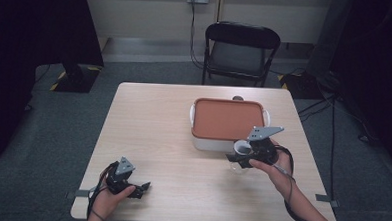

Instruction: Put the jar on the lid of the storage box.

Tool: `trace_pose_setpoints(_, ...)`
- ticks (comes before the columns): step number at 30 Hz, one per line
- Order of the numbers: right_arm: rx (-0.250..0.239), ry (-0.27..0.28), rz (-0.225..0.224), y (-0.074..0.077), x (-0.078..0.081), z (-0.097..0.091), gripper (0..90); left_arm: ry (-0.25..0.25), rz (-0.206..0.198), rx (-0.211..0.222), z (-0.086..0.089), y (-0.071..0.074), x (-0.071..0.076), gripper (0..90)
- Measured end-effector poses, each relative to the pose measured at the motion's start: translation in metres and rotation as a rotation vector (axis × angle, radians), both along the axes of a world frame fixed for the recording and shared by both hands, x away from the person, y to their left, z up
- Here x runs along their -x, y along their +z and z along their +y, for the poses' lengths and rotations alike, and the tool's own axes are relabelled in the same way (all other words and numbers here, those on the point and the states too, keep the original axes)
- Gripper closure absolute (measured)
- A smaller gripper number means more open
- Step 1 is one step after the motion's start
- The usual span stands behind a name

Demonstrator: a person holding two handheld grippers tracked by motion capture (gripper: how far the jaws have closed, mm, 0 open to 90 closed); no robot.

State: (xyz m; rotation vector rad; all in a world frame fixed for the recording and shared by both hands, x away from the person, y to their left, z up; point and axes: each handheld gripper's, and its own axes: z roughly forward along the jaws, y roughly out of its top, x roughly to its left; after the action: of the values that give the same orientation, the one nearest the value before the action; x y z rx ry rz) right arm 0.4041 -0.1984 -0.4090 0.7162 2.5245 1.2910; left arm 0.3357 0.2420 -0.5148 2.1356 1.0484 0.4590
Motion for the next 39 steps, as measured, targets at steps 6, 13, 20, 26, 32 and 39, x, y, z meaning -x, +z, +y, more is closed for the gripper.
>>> trace_pose_setpoints(6, 0.001, 0.001, -0.002, 0.003, -0.003, 0.002, 37.6, 0.0, 0.0, 0.0, 0.0, 0.0, 0.0, 0.2)
trace_pose_setpoints(13, -0.008, -0.011, 0.002, 0.007, -0.009, 0.004, 37.7, 0.0, 0.0, 0.0, 0.0, 0.0, 0.0, 0.2)
trace_pose_setpoints(20, -0.023, -0.022, -0.001, 0.011, -0.014, 0.004, 37.8, 0.0, 0.0, 0.0, 0.0, 0.0, 0.0, 0.3)
trace_pose_setpoints(26, -0.027, -0.03, 0.002, 0.015, -0.017, 0.005, 37.8, 0.0, 0.0, 0.0, 0.0, 0.0, 0.0, 0.2)
trace_pose_setpoints(32, -0.03, -0.028, 0.003, 0.019, -0.02, 0.006, 37.9, 0.0, 0.0, 0.0, 0.0, 0.0, 0.0, 0.2)
trace_pose_setpoints(39, -0.035, -0.027, -0.001, 0.025, -0.023, 0.007, 37.9, -0.003, 0.0, -0.004, 0.0, 0.0, 0.0, 0.2)
